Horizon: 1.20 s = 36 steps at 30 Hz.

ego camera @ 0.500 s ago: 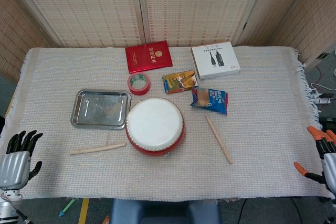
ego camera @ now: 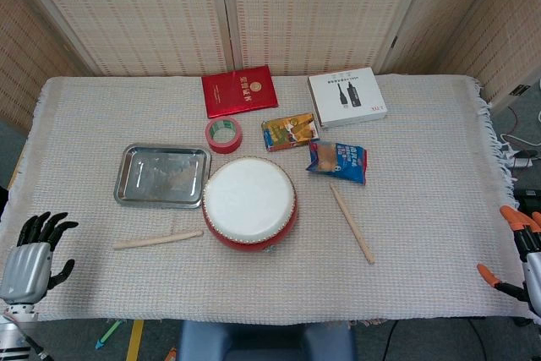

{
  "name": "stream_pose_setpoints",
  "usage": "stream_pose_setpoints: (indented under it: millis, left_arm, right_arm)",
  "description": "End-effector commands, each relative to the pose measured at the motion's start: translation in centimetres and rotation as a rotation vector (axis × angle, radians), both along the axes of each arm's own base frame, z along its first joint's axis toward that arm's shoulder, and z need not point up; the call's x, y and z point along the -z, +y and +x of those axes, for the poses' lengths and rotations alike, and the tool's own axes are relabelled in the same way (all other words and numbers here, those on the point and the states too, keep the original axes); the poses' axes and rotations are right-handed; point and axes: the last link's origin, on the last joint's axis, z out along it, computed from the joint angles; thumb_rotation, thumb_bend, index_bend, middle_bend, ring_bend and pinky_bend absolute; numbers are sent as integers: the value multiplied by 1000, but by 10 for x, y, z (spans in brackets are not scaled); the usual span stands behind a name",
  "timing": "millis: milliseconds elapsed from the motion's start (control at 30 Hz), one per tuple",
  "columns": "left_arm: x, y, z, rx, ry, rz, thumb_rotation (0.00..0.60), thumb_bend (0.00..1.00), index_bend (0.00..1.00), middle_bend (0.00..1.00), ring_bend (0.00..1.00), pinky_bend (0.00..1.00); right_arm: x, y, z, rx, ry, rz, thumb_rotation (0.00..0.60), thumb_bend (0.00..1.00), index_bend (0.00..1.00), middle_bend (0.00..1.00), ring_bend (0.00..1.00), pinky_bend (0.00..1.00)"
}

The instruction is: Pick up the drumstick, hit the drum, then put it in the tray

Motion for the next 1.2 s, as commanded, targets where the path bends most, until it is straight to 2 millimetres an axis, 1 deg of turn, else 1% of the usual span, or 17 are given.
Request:
stream_pose_setpoints:
  millis: [33, 67, 133, 267, 400, 567, 667, 867, 1033, 1200]
  left_arm:
    - [12, 18, 6, 28, -75, -72, 600, 296, 367, 200, 105, 64]
    - [17, 24, 9, 31, -97, -97, 600, 321, 384, 208, 110, 67]
    - [25, 33, 12, 30, -120, -128, 600, 339, 392, 210, 111, 69]
    - [48, 50, 20, 6, -133, -196, 600, 343, 393, 209, 111, 71]
    - [70, 62, 24, -24, -112, -232, 600, 342, 390, 207, 111, 71]
    - [98, 65, 30, -35, -50, -281, 600, 341, 385, 193, 102, 70]
    - [109, 65, 36, -41, -62, -297, 600, 340, 377, 181, 90, 65]
    - [128, 74, 43, -58, -51, -275, 600, 332, 361, 169, 81, 64]
    - [141, 80, 51, -68, -60, -297, 600, 331, 378, 168, 81, 64]
    - [152, 84, 51, -85, -35, -309, 600, 331, 386, 168, 81, 64]
  right_arm:
    - [0, 1, 1, -6, 1, -1, 600, 183, 0, 84, 0, 0]
    - [0, 2, 1, -8, 1, -3, 600, 183, 0, 84, 0, 0]
    - [0, 2, 1, -12, 1, -4, 600, 183, 0, 84, 0, 0]
    - [0, 4, 2, -20, 0, -3, 600, 183, 0, 84, 0, 0]
    - [-2, 6, 1, -18, -1, -9, 600, 182, 0, 84, 0, 0]
    - [-3, 8, -1, -12, -1, -13, 600, 183, 0, 84, 0, 0]
    - [-4, 8, -2, -12, 0, -14, 600, 183, 0, 84, 0, 0]
    - [-4, 7, -1, -16, 1, -11, 600, 183, 0, 84, 0, 0]
    - [-3, 7, -1, -14, -2, -8, 600, 182, 0, 84, 0, 0]
    - [-3, 7, -1, -13, -5, -6, 600, 183, 0, 84, 0, 0]
